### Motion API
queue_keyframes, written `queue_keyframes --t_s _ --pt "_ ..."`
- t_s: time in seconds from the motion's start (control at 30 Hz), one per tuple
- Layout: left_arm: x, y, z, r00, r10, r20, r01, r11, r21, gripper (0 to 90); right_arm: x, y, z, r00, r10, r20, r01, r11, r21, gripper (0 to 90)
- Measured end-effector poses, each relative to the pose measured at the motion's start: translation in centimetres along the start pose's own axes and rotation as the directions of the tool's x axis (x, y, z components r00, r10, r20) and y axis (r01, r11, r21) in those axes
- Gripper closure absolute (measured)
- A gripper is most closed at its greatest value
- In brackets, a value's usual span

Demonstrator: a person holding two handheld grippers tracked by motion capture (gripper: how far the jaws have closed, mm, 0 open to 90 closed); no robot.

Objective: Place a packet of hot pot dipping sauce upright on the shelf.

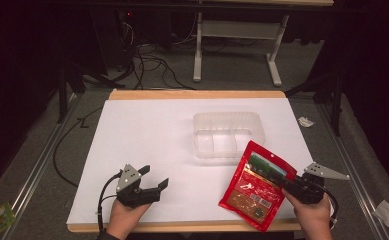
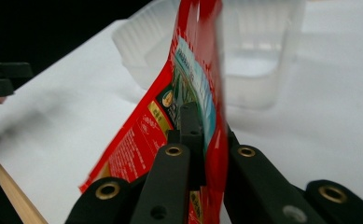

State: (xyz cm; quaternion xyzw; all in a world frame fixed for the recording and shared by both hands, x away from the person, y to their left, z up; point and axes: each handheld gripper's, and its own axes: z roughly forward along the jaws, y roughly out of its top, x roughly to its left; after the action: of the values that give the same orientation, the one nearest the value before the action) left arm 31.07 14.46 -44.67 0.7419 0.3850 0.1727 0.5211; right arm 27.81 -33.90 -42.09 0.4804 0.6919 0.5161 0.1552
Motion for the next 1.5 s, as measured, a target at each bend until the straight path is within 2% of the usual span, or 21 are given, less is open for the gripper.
queue_keyframes --t_s 0.07,0.13,0.23,0.4,0.53,0.57,0.6,0.63,0.77,1.0,1.07,1.1,1.13,1.17,1.2,1.3,1.33,1.37,1.43,1.47,1.5 --pt "0.0 0.0 0.2 0.9999 0.006 -0.013 -0.006 1.0 -0.002 18.7 0.9 0.6 -0.2 0.9995 -0.03 -0.012 0.03 0.999 -0.034 89.8" --pt "0.1 0.0 0.4 0.9999 -0.008 -0.008 0.008 1.0 0.002 19.0 1.8 1.2 -0.4 0.9982 -0.054 -0.025 0.052 0.997 -0.064 89.8" --pt "0.2 -0.1 0.6 0.9998 -0.004 -0.018 0.004 1.0 0.0 20.1 3.0 1.8 -0.4 0.9949 -0.099 -0.018 0.097 0.992 -0.083 89.9" --pt "0.2 -0.2 0.8 1.0 -0.002 -0.007 0.002 1.0 -0.004 20.2 4.4 2.9 -0.2 0.9812 -0.189 -0.042 0.182 0.976 -0.119 89.9" --pt "0.2 -0.2 0.6 0.9999 0.003 0.011 -0.003 0.9998 -0.018 21.4 5.0 3.8 0.2 0.9733 -0.223 -0.057 0.212 0.966 -0.148 90.0" --pt "0.2 -0.2 0.6 0.9997 -0.002 0.022 0.003 0.9997 -0.023 22.9 5.3 4.3 0.6 0.9653 -0.256 -0.054 0.245 0.958 -0.149 89.9" --pt "0.2 -0.2 0.5 0.9996 -0.005 0.027 0.006 0.9997 -0.025 22.9 5.3 4.3 0.6 0.9653 -0.256 -0.054 0.245 0.958 -0.149 89.9" --pt "0.3 -0.2 0.5 0.9995 -0.007 0.031 0.008 0.9997 -0.024 23.3 5.4 4.6 0.9 0.9616 -0.27 -0.049 0.26 0.953 -0.153 89.9" --pt "0.3 -0.2 0.3 0.9994 -0.01 0.034 0.011 0.9996 -0.025 24.1 5.4 5.1 1.4 0.9593 -0.277 -0.057 0.264 0.951 -0.162 89.9" --pt "0.2 -0.2 0.5 0.9986 -0.024 0.046 0.025 0.9994 -0.025 26.1 6.4 5.6 2.6 0.9503 -0.274 -0.148 0.246 0.952 -0.181 89.9" --pt "0.0 -0.1 0.5 0.9985 -0.019 0.052 0.021 0.9993 -0.031 26.7 7.3 5.8 3.2 0.941 -0.295 -0.165 0.266 0.948 -0.177 89.9" --pt "-0.1 0.0 0.5 0.9986 -0.014 0.05 0.016 0.9993 -0.034 26.7 7.3 5.8 3.2 0.941 -0.295 -0.165 0.266 0.948 -0.177 89.9" --pt "-0.4 0.1 0.5 0.9977 -0.018 0.066 0.021 0.9988 -0.044 27.1 7.9 6.0 3.6 0.9327 -0.312 -0.181 0.282 0.944 -0.171 89.8" --pt "-0.4 0.1 0.5 0.9977 -0.018 0.066 0.021 0.9988 -0.044 27.1 7.9 6.0 3.6 0.9327 -0.312 -0.181 0.282 0.944 -0.171 89.8" --pt "-0.6 0.1 0.5 0.9971 -0.02 0.073 0.024 0.9984 -0.05 27.2 8.3 6.3 3.9 0.9268 -0.321 -0.196 0.289 0.942 -0.172 89.8" --pt "-1.5 0.5 0.7 0.9965 -0.001 0.084 0.007 0.9976 -0.069 27.4 8.6 6.3 3.8 0.926 -0.316 -0.207 0.279 0.941 -0.19 89.8" --pt "-1.8 0.6 0.8 0.9961 0.002 0.088 0.005 0.997 -0.078 27.6 8.7 6.2 3.8 0.9186 -0.317 -0.236 0.272 0.941 -0.203 89.8" --pt "-2.1 0.7 0.9 0.996 0.003 0.09 0.005 0.9963 -0.085 27.6 8.7 6.2 3.8 0.9186 -0.317 -0.236 0.272 0.941 -0.203 89.8" --pt "-2.8 1.4 1.6 0.9959 0.002 0.09 0.008 0.9941 -0.109 27.6 8.9 6.0 4.0 0.9131 -0.325 -0.247 0.283 0.94 -0.189 89.8" --pt "-2.8 1.4 1.6 0.9959 0.002 0.09 0.008 0.9941 -0.109 27.6 8.9 5.9 4.2 0.9065 -0.331 -0.261 0.289 0.939 -0.188 89.8" --pt "-3.4 1.8 2.0 0.9952 0.004 0.097 0.008 0.9929 -0.119 27.6 9.0 5.8 4.3 0.9059 -0.335 -0.259 0.296 0.938 -0.18 89.8"
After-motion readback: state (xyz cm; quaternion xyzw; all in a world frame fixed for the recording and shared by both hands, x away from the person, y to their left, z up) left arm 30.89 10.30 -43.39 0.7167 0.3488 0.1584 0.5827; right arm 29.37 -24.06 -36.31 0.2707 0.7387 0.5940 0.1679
